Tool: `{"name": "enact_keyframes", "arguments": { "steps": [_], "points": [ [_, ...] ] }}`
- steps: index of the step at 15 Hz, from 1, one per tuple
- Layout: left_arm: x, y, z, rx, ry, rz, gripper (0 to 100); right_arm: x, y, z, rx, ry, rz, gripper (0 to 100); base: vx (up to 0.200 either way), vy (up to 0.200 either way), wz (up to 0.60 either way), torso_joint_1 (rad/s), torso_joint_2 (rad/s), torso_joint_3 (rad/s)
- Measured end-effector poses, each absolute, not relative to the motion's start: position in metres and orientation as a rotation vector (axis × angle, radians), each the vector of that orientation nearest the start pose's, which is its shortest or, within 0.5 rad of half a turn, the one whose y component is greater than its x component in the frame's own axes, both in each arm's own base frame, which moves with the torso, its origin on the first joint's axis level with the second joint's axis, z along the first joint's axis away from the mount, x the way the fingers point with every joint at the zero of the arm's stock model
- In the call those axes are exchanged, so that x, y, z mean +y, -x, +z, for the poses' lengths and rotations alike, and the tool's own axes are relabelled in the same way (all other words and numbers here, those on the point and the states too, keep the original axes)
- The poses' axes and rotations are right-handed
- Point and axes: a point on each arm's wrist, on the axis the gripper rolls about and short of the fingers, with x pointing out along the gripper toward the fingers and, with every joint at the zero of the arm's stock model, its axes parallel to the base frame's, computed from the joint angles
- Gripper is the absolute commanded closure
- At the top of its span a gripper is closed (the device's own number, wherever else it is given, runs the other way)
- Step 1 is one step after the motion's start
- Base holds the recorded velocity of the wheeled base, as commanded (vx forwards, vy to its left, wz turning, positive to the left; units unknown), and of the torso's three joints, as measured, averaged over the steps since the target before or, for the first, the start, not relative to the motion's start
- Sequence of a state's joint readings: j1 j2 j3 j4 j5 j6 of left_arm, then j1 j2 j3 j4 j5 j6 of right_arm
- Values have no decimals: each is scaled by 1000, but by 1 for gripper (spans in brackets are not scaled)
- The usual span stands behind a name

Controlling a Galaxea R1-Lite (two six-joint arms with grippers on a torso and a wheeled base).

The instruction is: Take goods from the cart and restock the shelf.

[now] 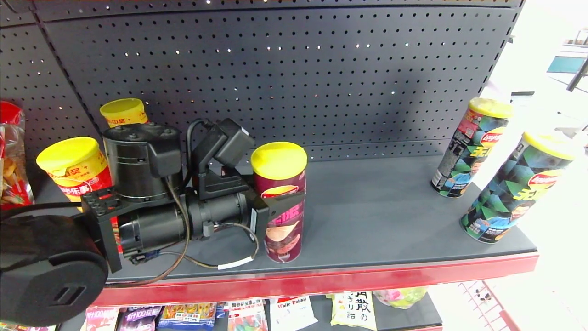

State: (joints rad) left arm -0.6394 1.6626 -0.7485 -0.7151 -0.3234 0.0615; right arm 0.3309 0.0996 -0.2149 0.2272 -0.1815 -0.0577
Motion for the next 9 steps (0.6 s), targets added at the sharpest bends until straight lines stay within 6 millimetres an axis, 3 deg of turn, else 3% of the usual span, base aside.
{"name": "enact_keyframes", "arguments": {
  "steps": [9],
  "points": [
    [-180, -229, 188, 181, -71, -952, 100, -14, 29, 114, 110, 87, 154, 100, 0, 0, 0, 0, 0, 0]
  ]
}}
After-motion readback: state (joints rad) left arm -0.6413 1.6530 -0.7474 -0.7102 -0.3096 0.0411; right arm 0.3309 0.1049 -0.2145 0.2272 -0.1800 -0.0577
